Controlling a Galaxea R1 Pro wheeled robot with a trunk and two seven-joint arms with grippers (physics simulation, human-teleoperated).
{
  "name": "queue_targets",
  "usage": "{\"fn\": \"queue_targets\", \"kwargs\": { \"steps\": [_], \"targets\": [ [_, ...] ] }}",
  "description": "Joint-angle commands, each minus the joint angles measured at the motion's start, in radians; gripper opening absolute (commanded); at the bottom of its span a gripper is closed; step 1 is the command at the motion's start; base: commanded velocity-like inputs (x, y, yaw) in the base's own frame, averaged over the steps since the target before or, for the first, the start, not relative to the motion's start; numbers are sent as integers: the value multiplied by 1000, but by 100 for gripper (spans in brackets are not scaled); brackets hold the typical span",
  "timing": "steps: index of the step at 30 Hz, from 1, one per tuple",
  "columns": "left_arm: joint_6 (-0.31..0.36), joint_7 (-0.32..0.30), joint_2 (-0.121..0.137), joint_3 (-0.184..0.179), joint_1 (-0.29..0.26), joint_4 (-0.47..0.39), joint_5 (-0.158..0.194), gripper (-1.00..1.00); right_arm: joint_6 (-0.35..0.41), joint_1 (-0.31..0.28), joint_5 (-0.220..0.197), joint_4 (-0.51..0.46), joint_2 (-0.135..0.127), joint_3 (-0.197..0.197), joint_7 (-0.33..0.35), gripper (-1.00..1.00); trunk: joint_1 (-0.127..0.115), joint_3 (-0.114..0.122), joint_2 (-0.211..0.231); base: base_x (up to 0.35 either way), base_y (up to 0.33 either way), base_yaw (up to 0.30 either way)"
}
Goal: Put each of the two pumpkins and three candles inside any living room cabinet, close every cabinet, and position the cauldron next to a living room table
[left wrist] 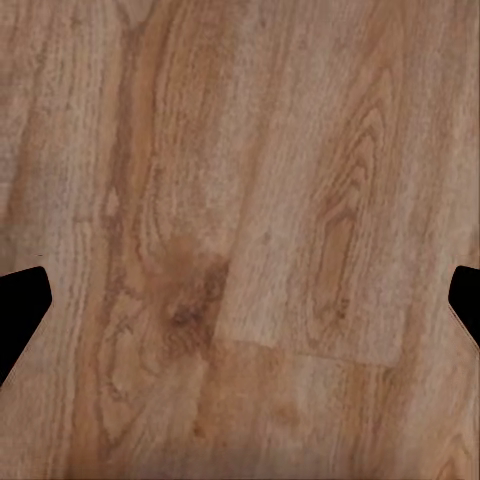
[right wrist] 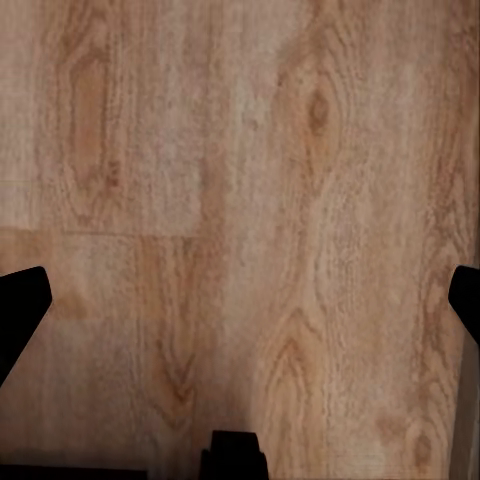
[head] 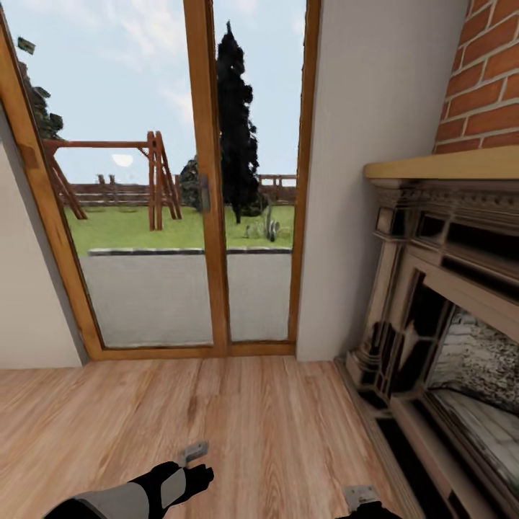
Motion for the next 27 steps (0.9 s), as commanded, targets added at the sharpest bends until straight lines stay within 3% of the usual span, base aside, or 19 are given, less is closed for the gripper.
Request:
{"fn": "queue_targets", "kwargs": {
  "steps": [1,16,27],
  "targets": [
    [2,2,-1,-8,-1,1,9,100,6,0,-9,-2,0,8,-4,100,1,-1,0,335,0,75],
    [2,2,-1,-8,-1,1,9,100,5,-1,-9,-2,0,9,-4,100,1,-1,0,335,0,23],
    [2,2,-1,-8,-1,1,9,100,5,-1,-9,-2,0,9,-4,100,1,-1,0,335,0,237]
  ]
}}
